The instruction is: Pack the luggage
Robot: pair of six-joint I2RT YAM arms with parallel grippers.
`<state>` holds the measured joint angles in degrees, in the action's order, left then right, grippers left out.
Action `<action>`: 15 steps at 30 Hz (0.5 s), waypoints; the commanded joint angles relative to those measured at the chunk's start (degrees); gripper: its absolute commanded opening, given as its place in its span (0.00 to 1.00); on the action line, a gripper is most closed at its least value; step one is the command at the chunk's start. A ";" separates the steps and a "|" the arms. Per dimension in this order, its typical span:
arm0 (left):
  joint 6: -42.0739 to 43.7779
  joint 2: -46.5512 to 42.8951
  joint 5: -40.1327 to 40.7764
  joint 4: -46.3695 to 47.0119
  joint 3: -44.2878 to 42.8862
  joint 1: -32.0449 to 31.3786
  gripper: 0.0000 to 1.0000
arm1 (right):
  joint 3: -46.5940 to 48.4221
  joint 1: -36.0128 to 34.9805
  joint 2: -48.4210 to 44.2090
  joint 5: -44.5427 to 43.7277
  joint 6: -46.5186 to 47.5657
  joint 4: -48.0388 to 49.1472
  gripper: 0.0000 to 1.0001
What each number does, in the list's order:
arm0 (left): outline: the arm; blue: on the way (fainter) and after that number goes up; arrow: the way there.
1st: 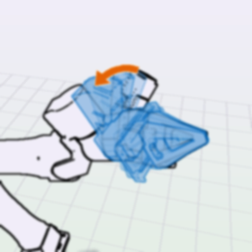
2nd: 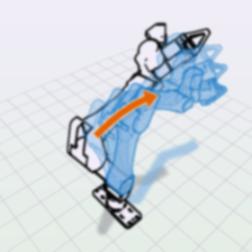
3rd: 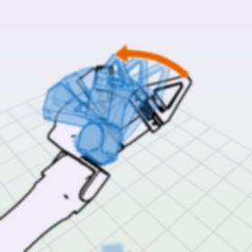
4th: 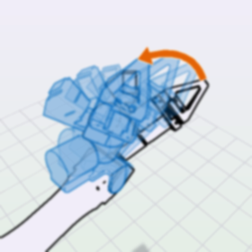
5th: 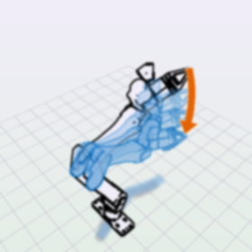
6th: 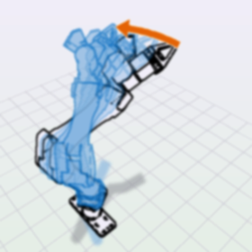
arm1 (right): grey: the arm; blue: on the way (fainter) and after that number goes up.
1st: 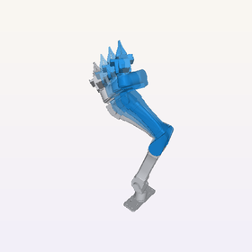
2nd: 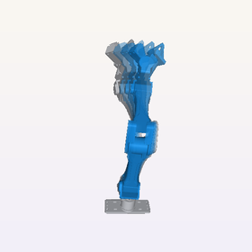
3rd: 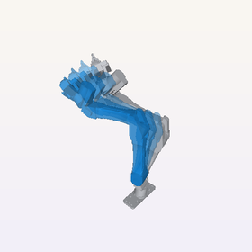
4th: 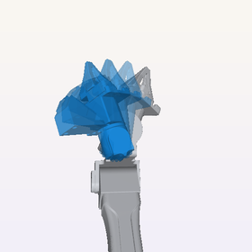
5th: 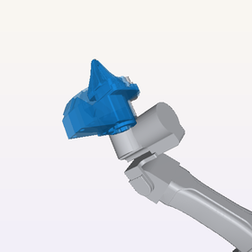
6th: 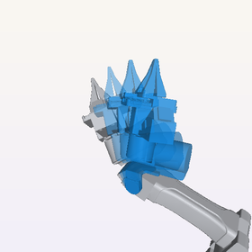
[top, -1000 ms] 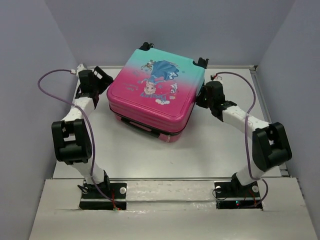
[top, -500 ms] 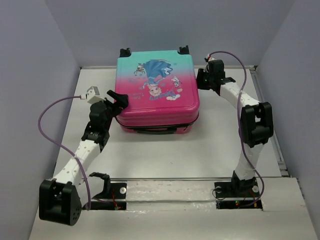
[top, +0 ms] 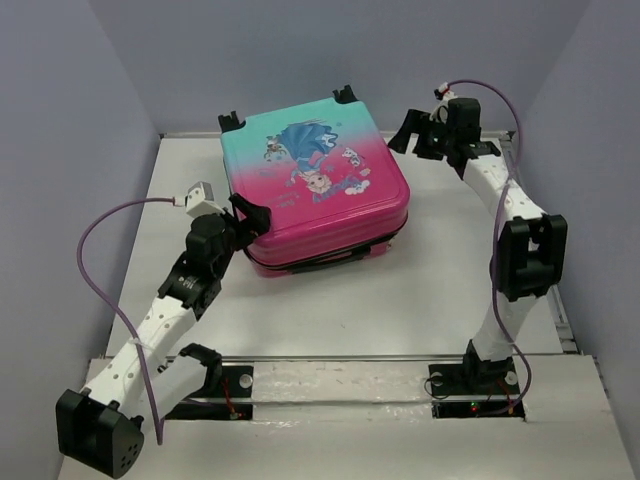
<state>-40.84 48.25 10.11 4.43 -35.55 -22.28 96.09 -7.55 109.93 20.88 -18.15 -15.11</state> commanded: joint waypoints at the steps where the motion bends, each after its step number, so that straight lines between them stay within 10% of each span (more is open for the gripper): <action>1: 2.25 -0.35 -11.08 -2.84 -11.10 -3.82 0.99 | -3.27 0.25 -12.35 8.64 0.40 0.52 0.94; 6: 5.33 2.46 -11.25 -4.34 -23.33 -3.82 0.99 | -13.63 1.31 -25.97 6.27 1.63 2.18 0.81; 11: 7.26 -0.25 -9.07 -6.97 -22.82 -3.73 0.99 | -44.36 0.79 -47.06 14.52 -5.11 22.72 0.07; 15: 7.88 -4.21 -8.61 -9.96 -18.08 -3.47 0.99 | -63.64 0.78 -54.11 14.63 -7.16 34.17 0.15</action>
<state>-35.07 47.13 2.00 -3.33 -57.47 -25.91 47.22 -6.72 58.39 32.12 -21.58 4.49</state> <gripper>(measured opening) 0.996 0.084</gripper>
